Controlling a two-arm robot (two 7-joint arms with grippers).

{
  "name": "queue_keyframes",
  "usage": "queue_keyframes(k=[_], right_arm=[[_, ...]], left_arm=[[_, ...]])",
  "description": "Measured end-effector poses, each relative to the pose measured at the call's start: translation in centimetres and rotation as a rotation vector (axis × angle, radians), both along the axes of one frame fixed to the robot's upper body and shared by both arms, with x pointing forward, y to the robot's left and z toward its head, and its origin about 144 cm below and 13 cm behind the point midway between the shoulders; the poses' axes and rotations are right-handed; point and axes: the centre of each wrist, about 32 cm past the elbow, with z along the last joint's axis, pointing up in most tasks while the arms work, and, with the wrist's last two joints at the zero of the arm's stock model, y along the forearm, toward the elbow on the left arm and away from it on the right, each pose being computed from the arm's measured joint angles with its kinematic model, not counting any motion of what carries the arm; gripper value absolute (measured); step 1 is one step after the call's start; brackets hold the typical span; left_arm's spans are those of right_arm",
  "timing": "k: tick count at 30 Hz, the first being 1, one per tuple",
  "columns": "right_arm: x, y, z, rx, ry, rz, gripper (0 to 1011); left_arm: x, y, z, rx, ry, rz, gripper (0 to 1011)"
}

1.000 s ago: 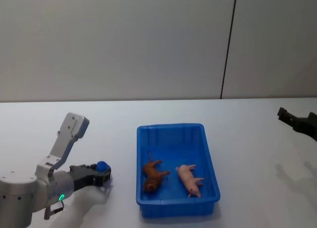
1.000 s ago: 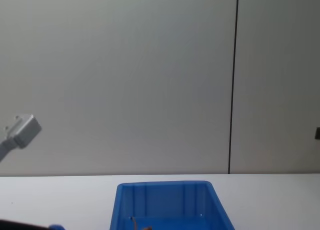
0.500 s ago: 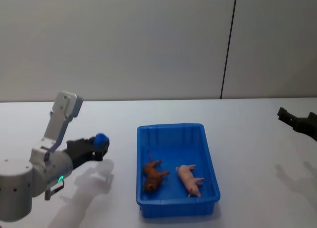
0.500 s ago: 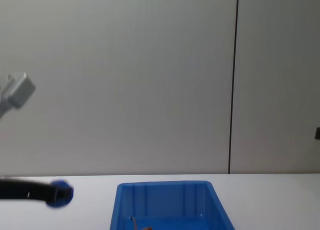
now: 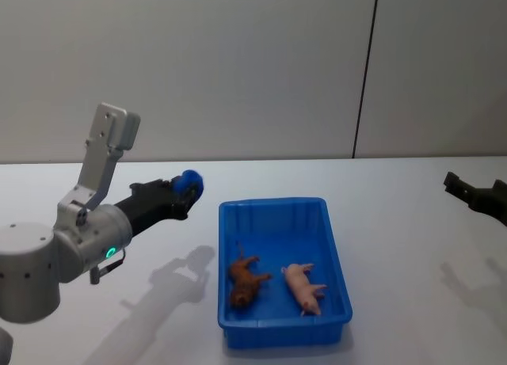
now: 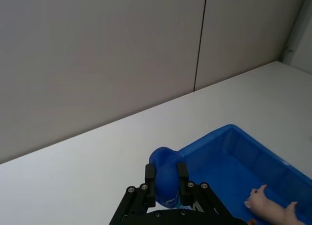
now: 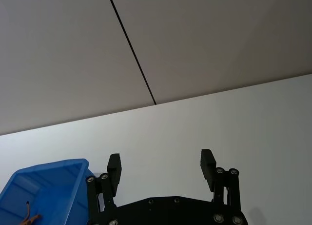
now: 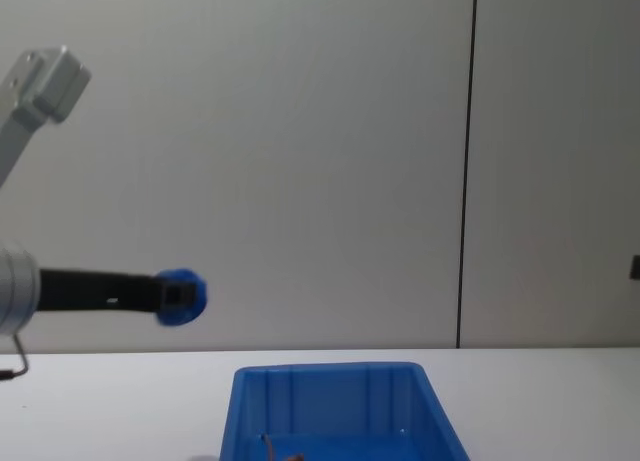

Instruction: Pick up the two dolls from the table and place them into the box.

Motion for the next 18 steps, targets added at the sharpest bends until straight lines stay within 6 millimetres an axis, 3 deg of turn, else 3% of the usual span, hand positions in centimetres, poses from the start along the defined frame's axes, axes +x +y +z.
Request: queue_keyframes(k=[18], right_arm=[[0.0,0.0,0.0,0.0,0.0,0.0,1001]], left_arm=[[2.5,-0.8,0.7,-0.097,0.005,-0.262,196]])
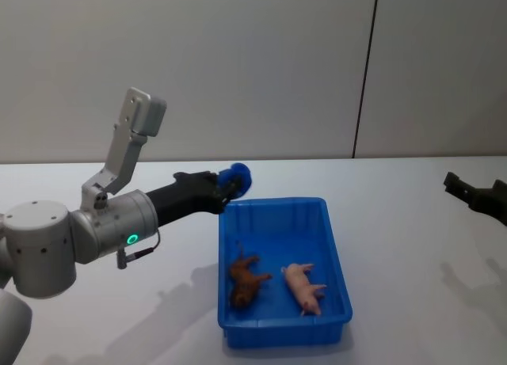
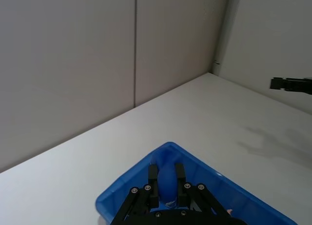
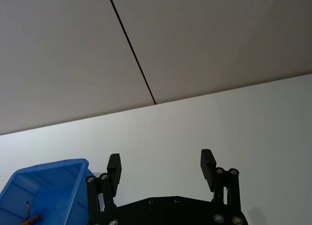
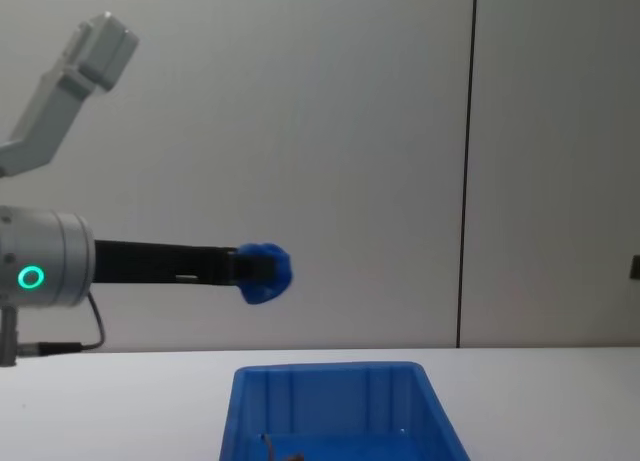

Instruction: Pick up the two dolls from the table and place them into the box.

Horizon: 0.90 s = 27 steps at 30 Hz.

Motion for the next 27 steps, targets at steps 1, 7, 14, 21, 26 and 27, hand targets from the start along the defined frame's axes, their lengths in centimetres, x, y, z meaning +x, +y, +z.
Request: queue_keyframes(k=[1,7,14,21,26,27], right_arm=[[0.0,0.0,0.0,0.0,0.0,0.0,1001],[0.0,0.0,0.0,0.0,0.0,0.0,1001],[0.0,0.0,0.0,0.0,0.0,0.0,1001],[0.0,0.0,0.0,0.0,0.0,0.0,1001],[0.0,0.0,0.0,0.0,0.0,0.0,1001],[0.0,0.0,0.0,0.0,0.0,0.0,1001]], left_arm=[[0.0,0.0,0.0,0.0,0.0,0.0,196],[0.9,-0.2,-0.3,-0.012,0.031,-0.095,196],[2.1,-0.5,-1.2,-0.02,0.081,-0.203,309],[2.7,-0.7,-1.6,-0.023,0.107,-0.259,523],[2.8,-0.7,-1.6,-0.023,0.103,-0.264,681],[2.8,-0.7,-1.6,-0.022,0.101,-0.262,704]])
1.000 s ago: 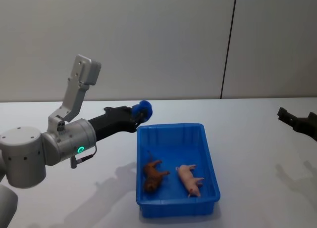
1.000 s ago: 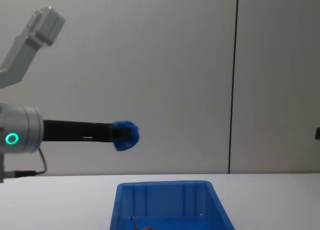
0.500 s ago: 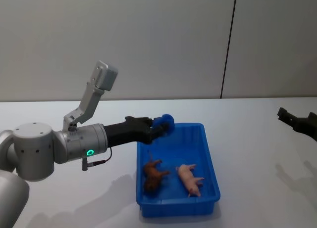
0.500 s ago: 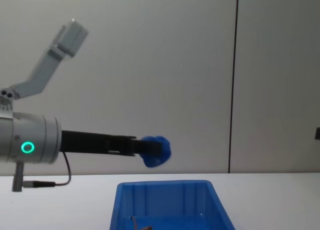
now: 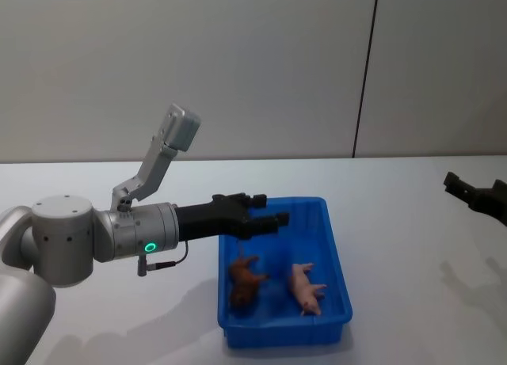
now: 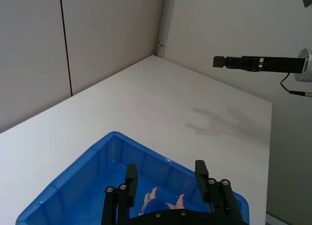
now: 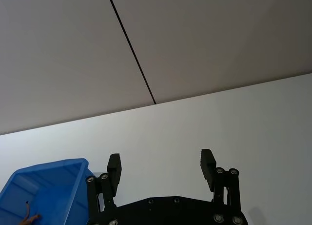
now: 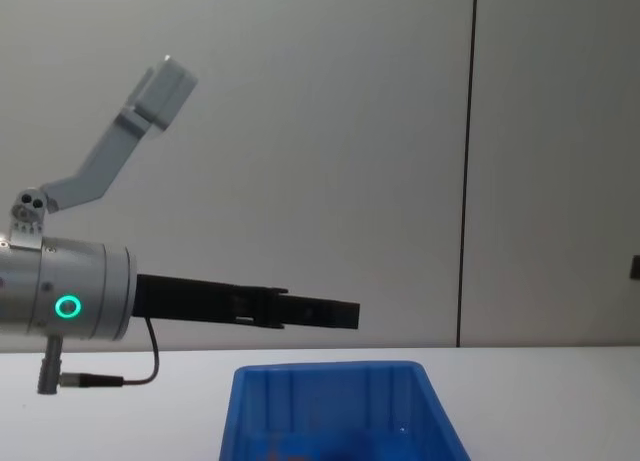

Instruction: Pick up the two dolls from the table and place them into the box.

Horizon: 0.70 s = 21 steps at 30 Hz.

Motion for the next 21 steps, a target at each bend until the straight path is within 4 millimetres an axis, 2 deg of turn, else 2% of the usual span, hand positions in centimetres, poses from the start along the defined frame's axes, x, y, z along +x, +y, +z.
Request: queue_keyframes(k=[2,3,6,11,21], right_arm=[[0.0,0.0,0.0,0.0,0.0,0.0,1001],[0.0,0.0,0.0,0.0,0.0,0.0,1001],[0.0,0.0,0.0,0.0,0.0,0.0,1001],[0.0,0.0,0.0,0.0,0.0,0.0,1001],[0.0,0.0,0.0,0.0,0.0,0.0,1001]], left_arm=[[0.0,0.0,0.1,0.001,-0.011,0.01,781],[-0.1,0.0,0.1,0.001,-0.016,0.015,781],[-0.2,0.0,0.3,0.001,-0.038,0.039,889],[-0.5,0.1,0.6,0.001,-0.085,0.094,1001],[-1.2,0.1,1.3,0.001,-0.191,0.222,1001]])
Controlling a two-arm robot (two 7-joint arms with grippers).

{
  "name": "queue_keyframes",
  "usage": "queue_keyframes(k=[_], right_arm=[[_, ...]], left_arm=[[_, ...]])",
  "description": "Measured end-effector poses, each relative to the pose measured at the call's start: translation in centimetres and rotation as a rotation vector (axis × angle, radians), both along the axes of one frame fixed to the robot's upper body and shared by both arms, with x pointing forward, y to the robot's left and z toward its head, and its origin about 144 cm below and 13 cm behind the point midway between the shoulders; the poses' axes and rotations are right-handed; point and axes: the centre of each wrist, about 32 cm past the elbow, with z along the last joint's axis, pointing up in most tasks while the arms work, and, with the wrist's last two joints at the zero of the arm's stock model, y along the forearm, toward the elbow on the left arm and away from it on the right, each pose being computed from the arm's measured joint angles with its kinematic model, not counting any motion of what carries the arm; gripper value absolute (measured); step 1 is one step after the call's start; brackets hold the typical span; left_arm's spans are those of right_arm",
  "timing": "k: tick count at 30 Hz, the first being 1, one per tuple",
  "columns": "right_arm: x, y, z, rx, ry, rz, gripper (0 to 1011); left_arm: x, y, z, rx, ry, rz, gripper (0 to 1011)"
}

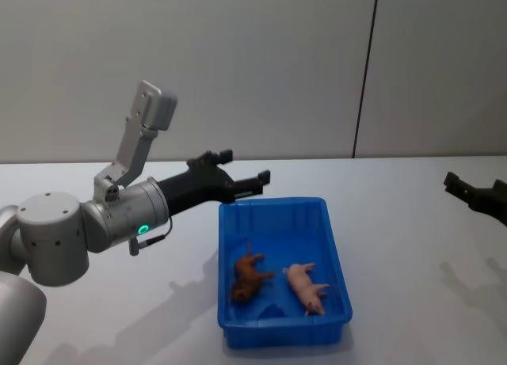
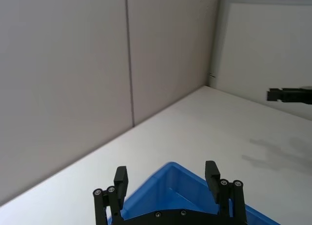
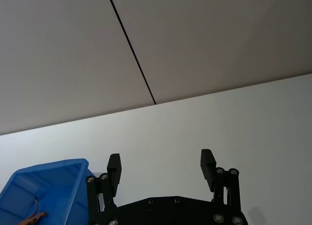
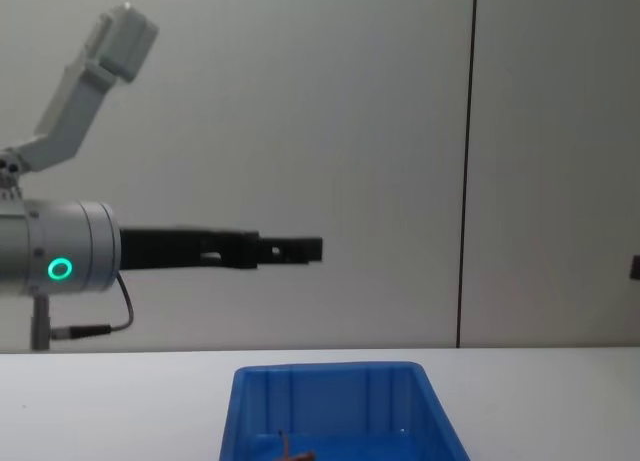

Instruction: Pick up the two dolls from the table and place them into the box.

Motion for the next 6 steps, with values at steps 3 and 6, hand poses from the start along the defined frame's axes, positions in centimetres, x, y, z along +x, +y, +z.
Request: queue_keyframes(k=[3,6], right_arm=[[0.0,0.0,0.0,0.0,0.0,0.0,1001],[0.0,0.0,0.0,0.0,0.0,0.0,1001]], left_arm=[[-0.19,-0.04,0.24,-0.002,-0.034,0.042,1001],[-0.35,-0.09,0.43,-0.003,-0.071,0.089,1001]])
